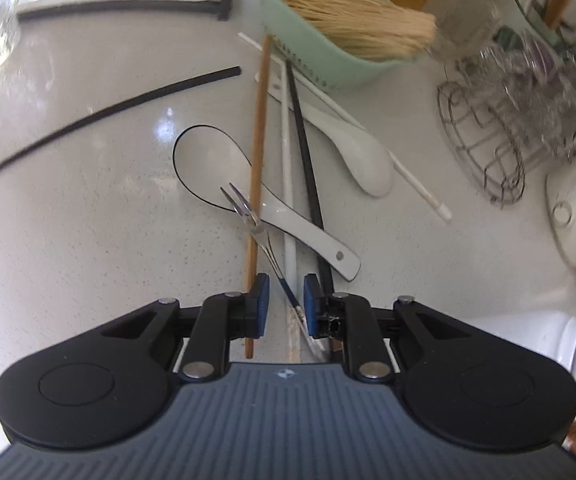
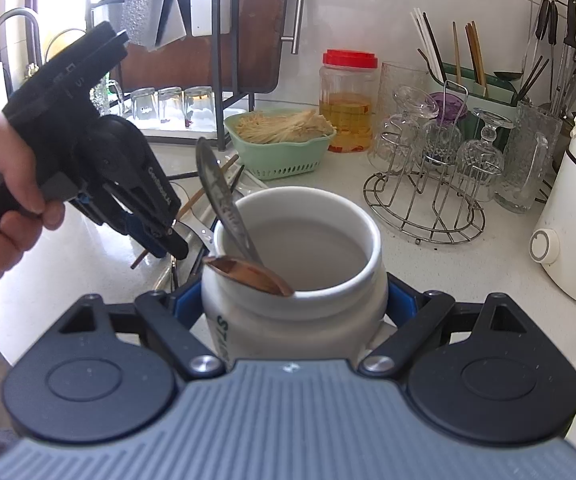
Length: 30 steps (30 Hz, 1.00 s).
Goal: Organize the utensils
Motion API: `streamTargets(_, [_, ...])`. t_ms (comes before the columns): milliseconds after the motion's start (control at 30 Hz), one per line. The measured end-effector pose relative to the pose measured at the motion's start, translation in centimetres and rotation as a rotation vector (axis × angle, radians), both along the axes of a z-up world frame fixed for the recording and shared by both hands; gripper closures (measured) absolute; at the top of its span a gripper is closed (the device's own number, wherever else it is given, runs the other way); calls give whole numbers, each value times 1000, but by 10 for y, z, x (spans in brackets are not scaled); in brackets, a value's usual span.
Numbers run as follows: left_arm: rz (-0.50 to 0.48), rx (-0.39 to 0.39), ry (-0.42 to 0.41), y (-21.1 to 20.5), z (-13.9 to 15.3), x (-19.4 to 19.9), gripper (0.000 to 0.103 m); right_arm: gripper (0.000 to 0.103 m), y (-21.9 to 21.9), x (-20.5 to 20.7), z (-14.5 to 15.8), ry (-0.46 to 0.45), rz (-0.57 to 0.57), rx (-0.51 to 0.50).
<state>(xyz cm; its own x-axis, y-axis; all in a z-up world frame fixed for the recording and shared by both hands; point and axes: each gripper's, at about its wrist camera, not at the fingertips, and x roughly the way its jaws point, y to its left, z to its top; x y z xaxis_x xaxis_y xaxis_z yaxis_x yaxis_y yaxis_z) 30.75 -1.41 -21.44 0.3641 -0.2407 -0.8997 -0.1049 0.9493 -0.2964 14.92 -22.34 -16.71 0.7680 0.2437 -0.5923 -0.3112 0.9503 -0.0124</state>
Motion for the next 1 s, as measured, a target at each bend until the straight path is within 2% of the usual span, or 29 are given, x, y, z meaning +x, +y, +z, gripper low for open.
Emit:
streamTargets(367, [121,-28,-39,14,-1,7,82,12,0,0,0,-1,4,1])
streamTargets(433, [127,-16,-50,13,0,8,86,12,0,0,0,-1,4,1])
streamTargets(500, [127,-2,-59,12,1,7,96,12,-1,0,0,-1,4,1])
streamTargets(533, [123,3,-64,12,1,7,97,12,-1,0,0,-1,3,1])
streamTargets(1000, [61,10,-158,1,26,-10,102,12,0,2,0,4,-3,0])
